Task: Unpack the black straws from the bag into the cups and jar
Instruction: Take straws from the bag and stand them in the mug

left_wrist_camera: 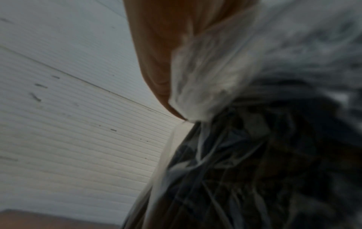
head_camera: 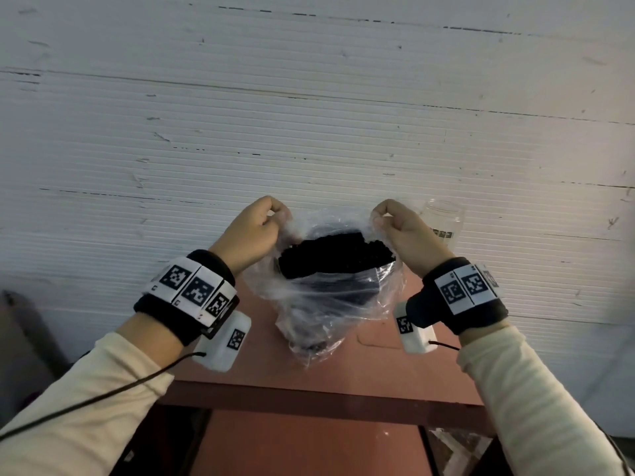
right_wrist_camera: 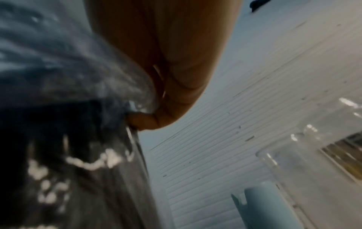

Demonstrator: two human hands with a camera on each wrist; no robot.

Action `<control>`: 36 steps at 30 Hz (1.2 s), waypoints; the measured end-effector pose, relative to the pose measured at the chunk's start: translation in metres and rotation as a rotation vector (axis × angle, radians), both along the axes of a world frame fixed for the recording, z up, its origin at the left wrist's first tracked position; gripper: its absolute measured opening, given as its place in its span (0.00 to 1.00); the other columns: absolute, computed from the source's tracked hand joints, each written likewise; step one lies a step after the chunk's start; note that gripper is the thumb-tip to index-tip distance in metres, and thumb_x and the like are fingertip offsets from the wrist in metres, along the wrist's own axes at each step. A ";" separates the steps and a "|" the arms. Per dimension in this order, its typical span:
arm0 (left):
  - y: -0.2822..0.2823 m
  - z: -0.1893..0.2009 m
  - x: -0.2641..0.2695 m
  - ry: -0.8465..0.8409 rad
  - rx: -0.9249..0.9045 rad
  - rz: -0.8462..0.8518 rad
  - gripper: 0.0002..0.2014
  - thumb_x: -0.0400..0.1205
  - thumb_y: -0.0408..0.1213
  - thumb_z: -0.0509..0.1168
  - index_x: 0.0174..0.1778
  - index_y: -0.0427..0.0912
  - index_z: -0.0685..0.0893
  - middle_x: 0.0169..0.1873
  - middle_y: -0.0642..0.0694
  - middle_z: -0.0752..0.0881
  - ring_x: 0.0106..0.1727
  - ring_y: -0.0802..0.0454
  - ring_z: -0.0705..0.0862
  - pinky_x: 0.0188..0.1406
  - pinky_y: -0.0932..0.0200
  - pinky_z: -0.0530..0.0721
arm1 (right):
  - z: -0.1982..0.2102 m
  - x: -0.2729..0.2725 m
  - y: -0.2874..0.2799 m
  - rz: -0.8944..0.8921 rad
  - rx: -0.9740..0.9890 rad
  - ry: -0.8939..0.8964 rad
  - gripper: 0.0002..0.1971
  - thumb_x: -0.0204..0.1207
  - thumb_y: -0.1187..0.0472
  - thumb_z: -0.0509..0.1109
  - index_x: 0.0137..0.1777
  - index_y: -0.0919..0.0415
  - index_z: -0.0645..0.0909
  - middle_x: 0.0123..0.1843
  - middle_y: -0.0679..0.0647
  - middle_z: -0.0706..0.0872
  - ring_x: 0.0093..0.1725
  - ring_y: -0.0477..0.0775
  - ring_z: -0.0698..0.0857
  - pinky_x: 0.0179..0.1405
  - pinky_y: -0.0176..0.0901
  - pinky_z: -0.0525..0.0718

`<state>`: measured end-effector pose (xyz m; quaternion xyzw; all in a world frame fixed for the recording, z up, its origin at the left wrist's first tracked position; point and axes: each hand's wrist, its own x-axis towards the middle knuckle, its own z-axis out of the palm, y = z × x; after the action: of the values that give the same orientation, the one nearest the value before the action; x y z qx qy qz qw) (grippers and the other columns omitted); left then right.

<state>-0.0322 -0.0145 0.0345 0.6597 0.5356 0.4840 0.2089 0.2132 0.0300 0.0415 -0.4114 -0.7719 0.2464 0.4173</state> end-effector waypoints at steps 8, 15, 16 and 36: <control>-0.001 -0.001 0.003 -0.263 -0.166 -0.062 0.15 0.83 0.24 0.54 0.42 0.45 0.82 0.27 0.47 0.82 0.31 0.49 0.78 0.32 0.60 0.75 | -0.004 -0.007 -0.002 0.028 -0.034 0.055 0.15 0.81 0.74 0.58 0.49 0.54 0.81 0.43 0.57 0.83 0.38 0.57 0.77 0.40 0.44 0.76; 0.001 -0.007 -0.003 -0.028 -0.108 -0.134 0.15 0.74 0.52 0.73 0.47 0.46 0.82 0.39 0.51 0.86 0.44 0.54 0.85 0.53 0.56 0.81 | -0.003 -0.001 -0.002 0.147 -0.110 0.074 0.11 0.80 0.55 0.69 0.43 0.63 0.83 0.41 0.53 0.87 0.37 0.42 0.85 0.39 0.24 0.80; 0.003 -0.006 -0.003 -0.015 -0.109 -0.133 0.16 0.73 0.54 0.73 0.46 0.46 0.82 0.37 0.50 0.87 0.42 0.53 0.86 0.52 0.56 0.81 | -0.003 -0.001 0.002 0.179 -0.114 0.083 0.10 0.78 0.55 0.71 0.41 0.61 0.83 0.40 0.55 0.87 0.36 0.46 0.85 0.39 0.30 0.81; 0.026 -0.015 -0.002 -0.216 -0.283 -0.099 0.14 0.86 0.29 0.56 0.44 0.45 0.86 0.39 0.38 0.84 0.38 0.46 0.81 0.32 0.63 0.82 | -0.020 -0.012 0.042 0.174 -0.222 0.054 0.09 0.84 0.59 0.65 0.48 0.66 0.78 0.38 0.58 0.83 0.29 0.49 0.81 0.31 0.33 0.79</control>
<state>-0.0337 0.0113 0.0198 0.5936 0.5396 0.4611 0.3793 0.2012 0.0715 0.0212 -0.3798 -0.7613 0.3763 0.3669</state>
